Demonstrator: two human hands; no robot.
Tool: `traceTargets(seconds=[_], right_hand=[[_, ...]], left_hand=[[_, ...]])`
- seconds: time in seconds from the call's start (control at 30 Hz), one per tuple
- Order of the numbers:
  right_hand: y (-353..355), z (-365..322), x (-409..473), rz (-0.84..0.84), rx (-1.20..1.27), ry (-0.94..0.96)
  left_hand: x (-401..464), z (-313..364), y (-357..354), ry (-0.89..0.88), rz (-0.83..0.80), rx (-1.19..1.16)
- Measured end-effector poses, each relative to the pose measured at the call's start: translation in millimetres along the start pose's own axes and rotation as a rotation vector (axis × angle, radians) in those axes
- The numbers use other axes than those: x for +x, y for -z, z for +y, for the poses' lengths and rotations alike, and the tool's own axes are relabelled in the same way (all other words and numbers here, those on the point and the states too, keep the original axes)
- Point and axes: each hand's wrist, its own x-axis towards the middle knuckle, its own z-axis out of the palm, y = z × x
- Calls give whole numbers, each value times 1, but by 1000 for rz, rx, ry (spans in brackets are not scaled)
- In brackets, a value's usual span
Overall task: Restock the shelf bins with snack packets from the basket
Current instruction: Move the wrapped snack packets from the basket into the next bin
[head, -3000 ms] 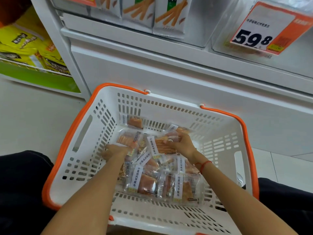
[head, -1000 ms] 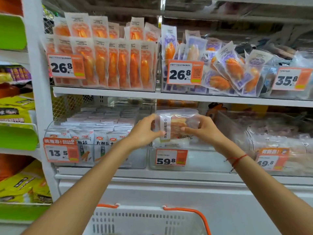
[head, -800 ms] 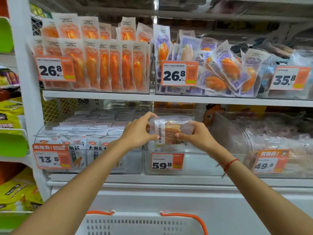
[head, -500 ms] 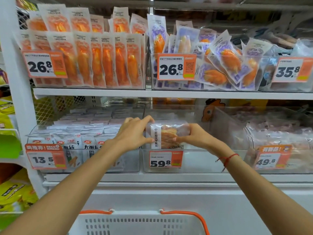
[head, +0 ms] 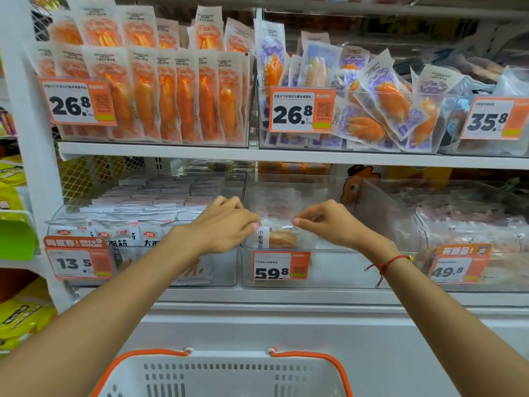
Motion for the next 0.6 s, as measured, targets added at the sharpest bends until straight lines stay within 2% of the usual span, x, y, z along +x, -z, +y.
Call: traceTargets(seconds=[0.17,0.3,0.5,0.6], right_hand=[[-4,3,1,34,-15,34],[-9,5,3,30,-42,14],[-19,13,7,-52,-61,-50],[-24,16,8,-70,-60,-89]], left_hand=[[7,0,3,10,99,-3],[15,2,4,14,93,-9],[33,11,5,-60,-64,197],[38,11,7,-97,-141,219]])
